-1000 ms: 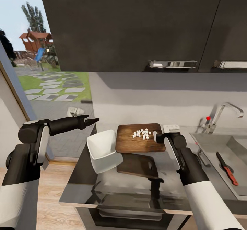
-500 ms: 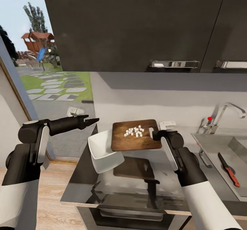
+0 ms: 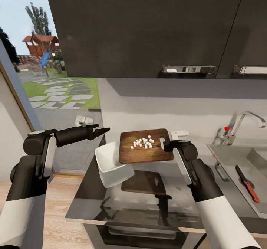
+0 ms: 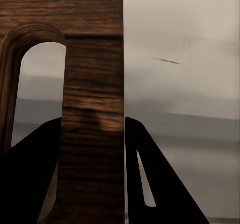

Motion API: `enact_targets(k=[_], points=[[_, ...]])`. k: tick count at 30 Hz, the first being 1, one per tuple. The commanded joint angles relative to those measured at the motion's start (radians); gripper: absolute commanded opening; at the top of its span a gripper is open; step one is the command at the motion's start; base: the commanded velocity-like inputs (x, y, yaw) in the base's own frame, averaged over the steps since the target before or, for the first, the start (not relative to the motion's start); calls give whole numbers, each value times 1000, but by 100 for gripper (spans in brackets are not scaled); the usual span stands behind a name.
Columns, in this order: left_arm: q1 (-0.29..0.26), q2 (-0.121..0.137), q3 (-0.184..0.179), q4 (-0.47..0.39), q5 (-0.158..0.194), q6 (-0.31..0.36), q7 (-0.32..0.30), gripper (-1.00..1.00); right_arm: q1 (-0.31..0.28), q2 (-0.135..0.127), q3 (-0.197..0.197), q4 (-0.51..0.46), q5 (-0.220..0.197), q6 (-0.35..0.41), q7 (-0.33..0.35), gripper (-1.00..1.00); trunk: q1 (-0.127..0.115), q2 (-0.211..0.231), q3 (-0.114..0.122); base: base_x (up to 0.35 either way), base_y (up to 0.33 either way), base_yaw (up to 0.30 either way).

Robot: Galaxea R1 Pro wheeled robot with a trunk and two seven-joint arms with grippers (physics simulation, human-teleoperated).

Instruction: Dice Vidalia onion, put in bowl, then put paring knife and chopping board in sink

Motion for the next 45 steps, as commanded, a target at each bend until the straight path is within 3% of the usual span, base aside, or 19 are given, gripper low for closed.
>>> enact_targets(k=[1, 45], points=[[-1, 0, 1, 0, 2, 7, -2, 100, -2, 0, 1, -1, -11, 3, -10, -100, 0, -1, -2, 0, 0, 0], [-1, 2, 1, -1, 2, 7, -1, 100, -2, 0, 1, -1, -12, 1, -10, -100, 0, -1, -2, 1, 97, 0]])
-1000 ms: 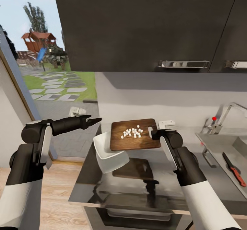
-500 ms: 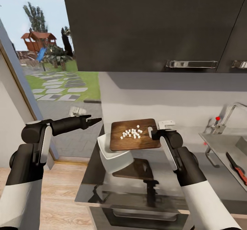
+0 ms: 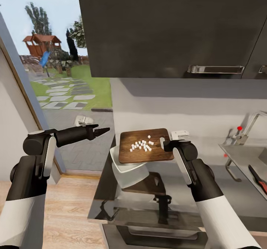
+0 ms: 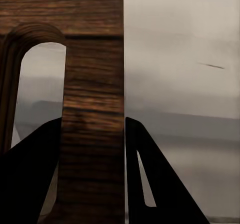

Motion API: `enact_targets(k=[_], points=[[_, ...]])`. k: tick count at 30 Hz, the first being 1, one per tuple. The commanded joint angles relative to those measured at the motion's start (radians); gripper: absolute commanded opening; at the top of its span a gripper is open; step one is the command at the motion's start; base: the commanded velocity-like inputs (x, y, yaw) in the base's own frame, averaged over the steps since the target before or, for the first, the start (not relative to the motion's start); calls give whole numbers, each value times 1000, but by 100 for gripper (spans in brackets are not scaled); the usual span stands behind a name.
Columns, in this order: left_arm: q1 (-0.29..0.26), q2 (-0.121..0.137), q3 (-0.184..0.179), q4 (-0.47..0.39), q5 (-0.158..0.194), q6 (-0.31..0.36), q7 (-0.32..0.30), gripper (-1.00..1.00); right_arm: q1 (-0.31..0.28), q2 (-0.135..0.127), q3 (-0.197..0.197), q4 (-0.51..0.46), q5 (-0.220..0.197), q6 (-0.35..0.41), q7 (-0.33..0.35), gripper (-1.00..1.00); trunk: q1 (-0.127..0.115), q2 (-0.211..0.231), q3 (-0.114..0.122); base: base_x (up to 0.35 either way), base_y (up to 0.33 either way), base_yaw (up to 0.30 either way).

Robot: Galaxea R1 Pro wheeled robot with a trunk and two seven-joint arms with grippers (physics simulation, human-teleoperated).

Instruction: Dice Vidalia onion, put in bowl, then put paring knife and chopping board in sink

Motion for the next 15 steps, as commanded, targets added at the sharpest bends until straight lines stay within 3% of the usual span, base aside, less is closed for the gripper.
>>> enact_targets(k=[1, 15], points=[[-1, 0, 1, 0, 2, 8, -2, 100, -1, 0, 1, -1, -11, 3, -10, -100, 0, -1, -2, 121, 82, 0], [-1, 0, 1, 0, 2, 9, -4, 100, -1, 0, 1, -1, -10, 2, -10, -100, 0, -1, -2, 29, 11, 0]])
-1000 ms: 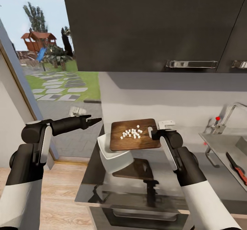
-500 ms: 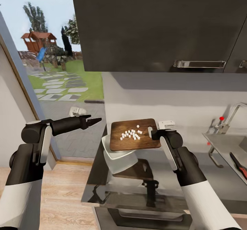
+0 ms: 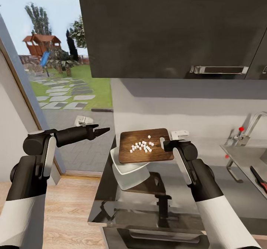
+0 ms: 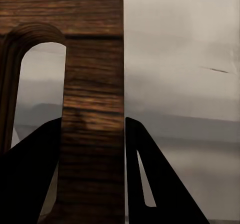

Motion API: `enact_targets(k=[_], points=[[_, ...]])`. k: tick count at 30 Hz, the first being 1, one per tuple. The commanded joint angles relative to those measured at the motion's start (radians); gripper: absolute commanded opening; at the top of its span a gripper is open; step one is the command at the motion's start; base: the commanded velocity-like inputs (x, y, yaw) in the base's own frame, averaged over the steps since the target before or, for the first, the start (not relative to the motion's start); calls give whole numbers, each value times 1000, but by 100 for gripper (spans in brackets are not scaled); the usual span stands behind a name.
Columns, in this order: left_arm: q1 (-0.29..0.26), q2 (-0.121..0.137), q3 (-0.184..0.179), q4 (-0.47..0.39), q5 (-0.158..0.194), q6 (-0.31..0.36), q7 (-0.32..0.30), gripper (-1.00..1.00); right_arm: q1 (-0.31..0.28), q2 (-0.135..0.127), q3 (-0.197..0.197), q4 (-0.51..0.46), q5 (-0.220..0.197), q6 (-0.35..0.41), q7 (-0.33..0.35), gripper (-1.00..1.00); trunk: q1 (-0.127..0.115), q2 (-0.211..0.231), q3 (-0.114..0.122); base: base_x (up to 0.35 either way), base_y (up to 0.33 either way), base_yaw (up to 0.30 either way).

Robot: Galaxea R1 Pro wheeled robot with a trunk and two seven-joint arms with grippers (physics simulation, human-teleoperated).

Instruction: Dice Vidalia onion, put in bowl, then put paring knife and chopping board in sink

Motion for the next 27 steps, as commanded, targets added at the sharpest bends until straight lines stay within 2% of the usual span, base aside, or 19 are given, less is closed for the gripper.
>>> enact_targets(k=[1, 5, 13, 27], points=[[-1, 0, 1, 0, 2, 8, -2, 100, -1, 0, 1, -1, -11, 3, -11, -100, 0, -1, -2, 0, 0, 0], [-1, 1, 1, 0, 2, 7, -2, 100, -1, 0, 1, -1, -10, 3, -10, -100, 0, -1, -2, 15, 11, 0], [-1, 2, 1, 0, 2, 8, -2, 100, -1, 0, 1, -1, -10, 3, -10, -100, 0, -1, -2, 177, 116, 0], [-1, 2, 1, 0, 2, 8, -2, 100, -1, 0, 2, -1, -11, 3, -9, -100, 0, -1, -2, 36, 34, 0]])
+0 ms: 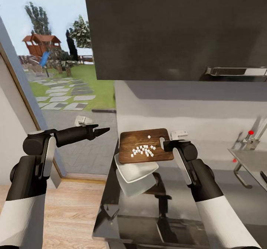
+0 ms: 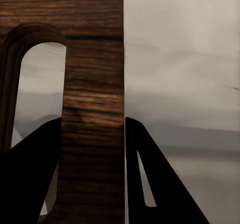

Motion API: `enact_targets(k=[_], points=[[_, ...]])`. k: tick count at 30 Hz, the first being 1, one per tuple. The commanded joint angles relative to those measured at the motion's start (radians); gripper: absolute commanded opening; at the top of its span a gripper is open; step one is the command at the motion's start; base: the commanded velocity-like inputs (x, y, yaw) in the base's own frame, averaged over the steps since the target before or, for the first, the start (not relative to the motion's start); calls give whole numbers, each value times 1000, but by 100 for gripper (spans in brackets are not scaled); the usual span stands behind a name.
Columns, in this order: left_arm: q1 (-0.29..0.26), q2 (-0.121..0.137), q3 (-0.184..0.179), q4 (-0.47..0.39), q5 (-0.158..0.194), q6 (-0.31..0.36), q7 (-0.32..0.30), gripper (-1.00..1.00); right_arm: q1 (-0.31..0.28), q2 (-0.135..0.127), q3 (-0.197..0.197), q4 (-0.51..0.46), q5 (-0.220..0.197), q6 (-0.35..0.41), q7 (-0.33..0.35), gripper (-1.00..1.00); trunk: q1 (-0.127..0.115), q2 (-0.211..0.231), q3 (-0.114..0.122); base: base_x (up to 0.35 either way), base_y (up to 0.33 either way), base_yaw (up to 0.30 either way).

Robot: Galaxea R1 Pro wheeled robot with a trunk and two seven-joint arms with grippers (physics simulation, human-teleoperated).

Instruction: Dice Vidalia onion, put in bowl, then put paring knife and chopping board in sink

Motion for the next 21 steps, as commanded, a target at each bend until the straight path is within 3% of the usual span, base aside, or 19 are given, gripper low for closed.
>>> enact_targets(k=[1, 21], points=[[-1, 0, 1, 0, 2, 8, -2, 100, -1, 0, 1, -1, -10, 3, -11, -100, 0, -1, -2, 10, 11, 0], [-1, 0, 1, 0, 2, 8, -3, 100, -1, 0, 3, -1, -11, 1, -10, -100, 0, -1, -2, 30, 17, 0]])
